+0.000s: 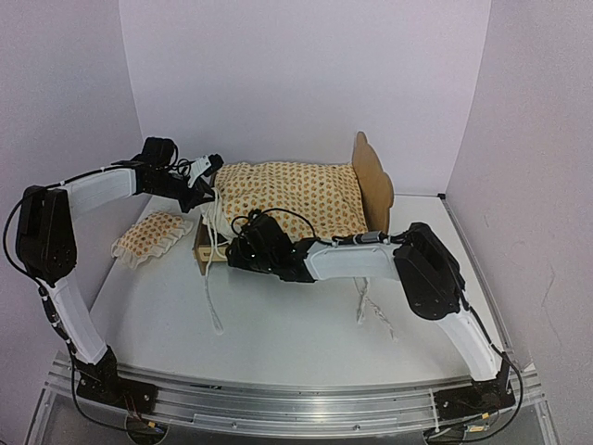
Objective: Set up the pet bed
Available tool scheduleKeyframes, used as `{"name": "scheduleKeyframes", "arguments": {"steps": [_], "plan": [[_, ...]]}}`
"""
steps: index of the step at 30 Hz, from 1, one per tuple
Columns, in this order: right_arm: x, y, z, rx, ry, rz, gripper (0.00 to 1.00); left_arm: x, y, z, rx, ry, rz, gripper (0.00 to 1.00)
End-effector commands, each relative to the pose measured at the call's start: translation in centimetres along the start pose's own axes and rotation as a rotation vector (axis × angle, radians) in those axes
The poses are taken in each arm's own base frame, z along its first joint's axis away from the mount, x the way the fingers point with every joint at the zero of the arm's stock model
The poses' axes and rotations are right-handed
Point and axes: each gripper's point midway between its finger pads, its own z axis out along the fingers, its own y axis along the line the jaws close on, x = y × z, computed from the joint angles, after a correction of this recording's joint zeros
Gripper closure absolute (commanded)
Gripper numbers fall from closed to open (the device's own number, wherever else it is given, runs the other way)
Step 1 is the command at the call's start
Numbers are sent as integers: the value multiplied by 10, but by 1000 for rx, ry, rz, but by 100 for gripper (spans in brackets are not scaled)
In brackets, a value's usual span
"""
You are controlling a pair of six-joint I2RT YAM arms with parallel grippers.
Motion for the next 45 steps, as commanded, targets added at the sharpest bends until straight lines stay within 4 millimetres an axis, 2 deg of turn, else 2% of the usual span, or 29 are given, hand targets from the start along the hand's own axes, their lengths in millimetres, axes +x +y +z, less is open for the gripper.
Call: {"name": "scheduleKeyframes", "arguments": {"steps": [1,4,8,9,16,19,23,26,31,35,36,37,40,42,45], "plan": [[-32,26,-6,-73,-92,64,55,-23,5,-9,-15,-51,20,100],[-29,24,2,-72,-92,84,66,-23,6,-9,-17,-53,21,100],[-33,23,2,-63,-112,82,95,-23,6,-9,-17,-52,22,100],[-36,24,0,-62,-119,74,99,-23,6,-9,-17,-52,21,100],[-55,29,3,-86,-144,17,100,-26,7,-9,-15,-61,16,100],[-65,40,9,-117,-164,-34,100,-27,8,-9,-18,-64,14,100],[-58,24,25,-91,-131,-32,100,-28,8,-9,-18,-65,14,100],[-44,8,34,-43,-89,-57,100,-26,7,-10,-16,-61,15,100],[-33,-4,31,6,-27,-125,100,-22,6,-9,-19,-46,26,100],[-31,-18,31,81,25,-171,100,-7,12,-3,-55,4,67,98],[-27,-26,30,118,47,-180,100,-2,15,-1,-67,24,85,92],[-26,-33,30,143,53,-182,100,5,18,2,-81,54,107,80],[-30,-39,24,172,58,-186,100,23,24,6,-91,134,146,56],[-39,-30,17,157,45,-204,100,26,26,3,-77,159,158,41],[-58,-11,4,122,15,-238,98,4,35,-15,-70,124,176,19]]}}
